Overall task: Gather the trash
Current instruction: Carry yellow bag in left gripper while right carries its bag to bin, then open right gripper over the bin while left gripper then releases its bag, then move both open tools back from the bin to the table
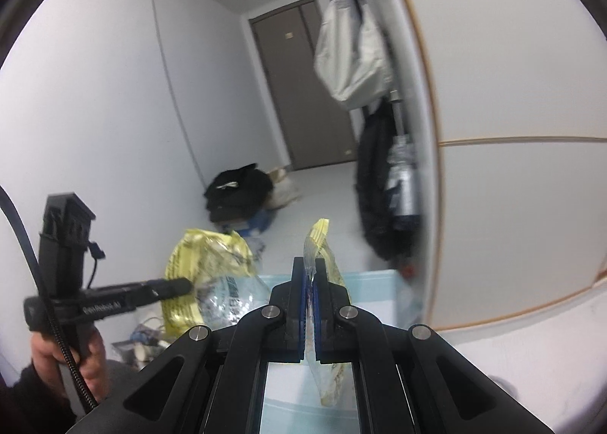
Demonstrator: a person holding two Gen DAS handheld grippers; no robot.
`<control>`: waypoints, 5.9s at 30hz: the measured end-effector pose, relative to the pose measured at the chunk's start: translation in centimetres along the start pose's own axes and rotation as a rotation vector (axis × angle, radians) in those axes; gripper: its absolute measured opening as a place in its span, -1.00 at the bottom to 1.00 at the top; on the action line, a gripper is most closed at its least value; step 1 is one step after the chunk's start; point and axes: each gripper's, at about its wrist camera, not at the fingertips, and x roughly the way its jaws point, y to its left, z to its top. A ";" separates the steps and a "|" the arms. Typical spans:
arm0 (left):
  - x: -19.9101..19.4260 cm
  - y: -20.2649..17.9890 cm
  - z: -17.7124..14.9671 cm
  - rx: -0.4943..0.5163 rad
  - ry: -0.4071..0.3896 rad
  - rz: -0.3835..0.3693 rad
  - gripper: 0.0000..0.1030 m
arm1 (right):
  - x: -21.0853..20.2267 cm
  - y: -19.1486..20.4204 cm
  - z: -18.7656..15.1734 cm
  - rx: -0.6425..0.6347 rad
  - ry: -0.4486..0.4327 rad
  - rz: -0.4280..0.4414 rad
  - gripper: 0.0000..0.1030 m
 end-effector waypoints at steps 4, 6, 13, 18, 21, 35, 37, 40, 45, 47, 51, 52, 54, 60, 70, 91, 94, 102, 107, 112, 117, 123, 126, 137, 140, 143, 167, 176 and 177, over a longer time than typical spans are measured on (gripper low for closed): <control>1.8 -2.8 0.8 0.035 0.017 -0.048 -0.92 | -2.1 -3.4 -0.2 0.033 -0.018 -0.060 -0.96; 2.8 -4.2 1.0 0.055 0.029 -0.070 -0.92 | -3.1 -4.9 -0.4 0.049 -0.024 -0.091 -0.96; 7.6 -8.7 1.2 0.115 0.111 -0.139 -0.92 | -5.1 -11.8 -2.0 0.156 -0.025 -0.197 -0.96; 11.7 -11.1 0.9 0.147 0.187 -0.172 -0.92 | -4.9 -16.6 -3.4 0.219 0.021 -0.252 -0.96; 14.2 -12.0 0.4 0.147 0.238 -0.183 -0.92 | -4.3 -19.4 -4.7 0.278 0.045 -0.279 -0.96; 24.3 -14.8 -3.1 0.167 0.433 -0.189 -0.92 | 1.6 -30.4 -15.3 0.555 0.227 -0.343 -0.96; 25.8 -14.7 -3.7 0.161 0.469 -0.190 -0.92 | 2.9 -31.8 -17.1 0.600 0.254 -0.332 -0.96; 27.7 -14.6 -4.7 0.153 0.521 -0.183 -0.92 | 4.5 -33.1 -19.8 0.665 0.293 -0.320 -0.96; 29.9 -14.3 -5.8 0.135 0.580 -0.178 -0.92 | 7.0 -34.9 -23.5 0.762 0.367 -0.300 -0.91; 30.6 -14.0 -6.1 0.119 0.610 -0.178 -0.92 | 7.2 -35.5 -24.4 0.781 0.394 -0.297 -0.90; 31.4 -14.5 -6.7 0.114 0.644 -0.169 -0.92 | 7.4 -35.6 -25.4 0.822 0.424 -0.289 -0.83; 31.6 -14.7 -6.7 0.115 0.652 -0.169 -0.92 | 7.0 -35.6 -25.9 0.827 0.438 -0.296 -0.81; 32.0 -15.0 -7.1 0.124 0.673 -0.169 -0.92 | 6.7 -35.7 -26.1 0.831 0.449 -0.311 -0.65; 33.5 -15.7 -8.5 0.169 0.740 -0.146 -0.92 | 4.8 -36.0 -26.4 0.854 0.438 -0.334 -0.38; 36.1 -17.1 -11.3 0.248 0.889 -0.125 -0.92 | 1.9 -36.0 -25.0 0.837 0.372 -0.412 0.13; 38.3 -15.7 -14.1 0.237 1.032 -0.034 -0.17 | 2.6 -36.7 -25.7 0.843 0.380 -0.426 0.60; 37.7 -15.4 -13.8 0.220 1.002 -0.035 -0.09 | 2.6 -36.5 -25.6 0.836 0.386 -0.425 0.66; 35.0 -15.7 -11.9 0.279 0.827 0.020 0.32 | 2.5 -35.5 -24.9 0.816 0.388 -0.414 0.79; 33.2 -16.0 -10.5 0.304 0.729 0.044 0.46 | 2.2 -34.8 -24.2 0.819 0.374 -0.405 0.80; 32.3 -15.7 -9.7 0.294 0.699 0.065 0.47 | 1.6 -33.7 -23.2 0.793 0.365 -0.415 0.80; 30.4 -15.8 -8.8 0.298 0.642 0.078 0.47 | 0.8 -32.7 -21.9 0.776 0.348 -0.421 0.80; 27.5 -15.4 -7.3 0.272 0.551 0.081 0.47 | 0.0 -30.9 -20.1 0.739 0.335 -0.433 0.80; 25.5 -15.0 -6.4 0.260 0.487 0.087 0.47 | -0.5 -29.7 -19.0 0.708 0.315 -0.439 0.80; 17.3 -11.4 -2.8 0.146 0.249 0.081 0.49 | -1.6 -24.8 -14.7 0.588 0.246 -0.443 0.80; 15.0 -10.0 -2.1 0.129 0.187 0.103 0.62 | -1.7 -23.1 -12.7 0.539 0.214 -0.431 0.80; 12.8 -8.6 -1.4 0.111 0.134 0.123 0.62 | -1.6 -20.8 -10.7 0.490 0.176 -0.406 0.80; -1.5 11.0 -1.7 -0.148 -0.166 0.409 0.66 | 9.9 2.1 -7.0 0.116 0.178 -0.111 0.83; -1.6 16.5 -3.7 -0.231 -0.164 0.453 0.66 | 14.7 6.9 -8.4 0.026 0.242 -0.053 0.83; -1.9 17.0 -4.2 -0.242 -0.160 0.463 0.66 | 15.0 7.2 -8.6 0.018 0.255 -0.050 0.83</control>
